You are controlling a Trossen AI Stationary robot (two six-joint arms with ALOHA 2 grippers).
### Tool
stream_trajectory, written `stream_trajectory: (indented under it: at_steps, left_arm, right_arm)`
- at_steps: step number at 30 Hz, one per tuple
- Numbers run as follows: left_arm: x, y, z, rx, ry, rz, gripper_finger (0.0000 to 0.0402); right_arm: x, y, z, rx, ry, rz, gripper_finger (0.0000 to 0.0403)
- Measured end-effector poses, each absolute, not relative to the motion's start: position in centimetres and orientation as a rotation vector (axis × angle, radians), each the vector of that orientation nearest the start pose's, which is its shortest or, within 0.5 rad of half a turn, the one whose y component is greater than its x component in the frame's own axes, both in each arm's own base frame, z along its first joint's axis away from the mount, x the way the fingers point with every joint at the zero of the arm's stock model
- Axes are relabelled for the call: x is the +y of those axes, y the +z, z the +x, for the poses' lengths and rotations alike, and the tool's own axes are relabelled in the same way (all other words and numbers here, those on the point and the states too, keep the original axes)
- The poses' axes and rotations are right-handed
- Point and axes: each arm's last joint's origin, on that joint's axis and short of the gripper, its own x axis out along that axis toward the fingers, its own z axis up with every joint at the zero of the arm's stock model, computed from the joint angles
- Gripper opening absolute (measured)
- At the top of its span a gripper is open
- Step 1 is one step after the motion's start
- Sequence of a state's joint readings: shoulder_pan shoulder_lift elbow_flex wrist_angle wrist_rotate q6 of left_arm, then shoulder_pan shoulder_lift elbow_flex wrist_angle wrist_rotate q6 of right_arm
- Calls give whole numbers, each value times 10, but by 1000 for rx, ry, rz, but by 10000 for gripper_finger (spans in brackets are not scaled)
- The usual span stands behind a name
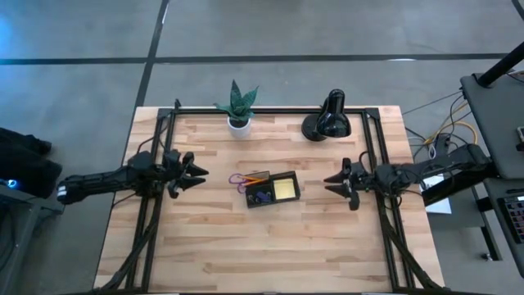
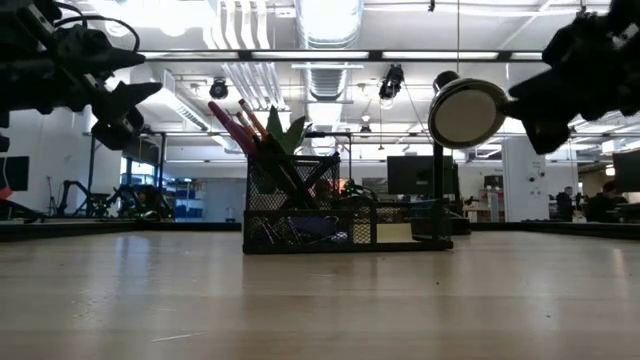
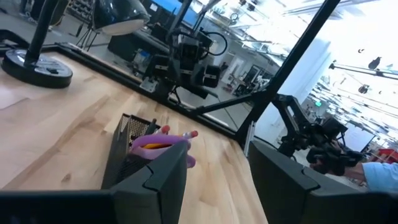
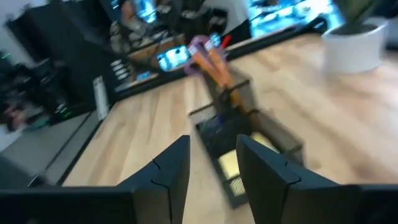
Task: Pick and place office supplies into organizer
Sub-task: Return to Home Position
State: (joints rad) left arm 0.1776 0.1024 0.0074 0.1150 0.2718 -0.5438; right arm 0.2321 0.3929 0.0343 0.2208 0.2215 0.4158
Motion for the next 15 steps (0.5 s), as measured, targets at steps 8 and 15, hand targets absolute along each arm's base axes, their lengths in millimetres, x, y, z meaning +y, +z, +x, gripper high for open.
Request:
stream_trajectory:
  at_steps: [8, 15]
  left_arm:
    - [11, 167, 104, 28, -91, -543, 157]
    - [11, 166, 105, 39, -88, -546, 157]
  right_arm:
    - [24, 158, 115, 129, 107, 351, 115]
    - [13, 160, 113, 98, 29, 300, 109]
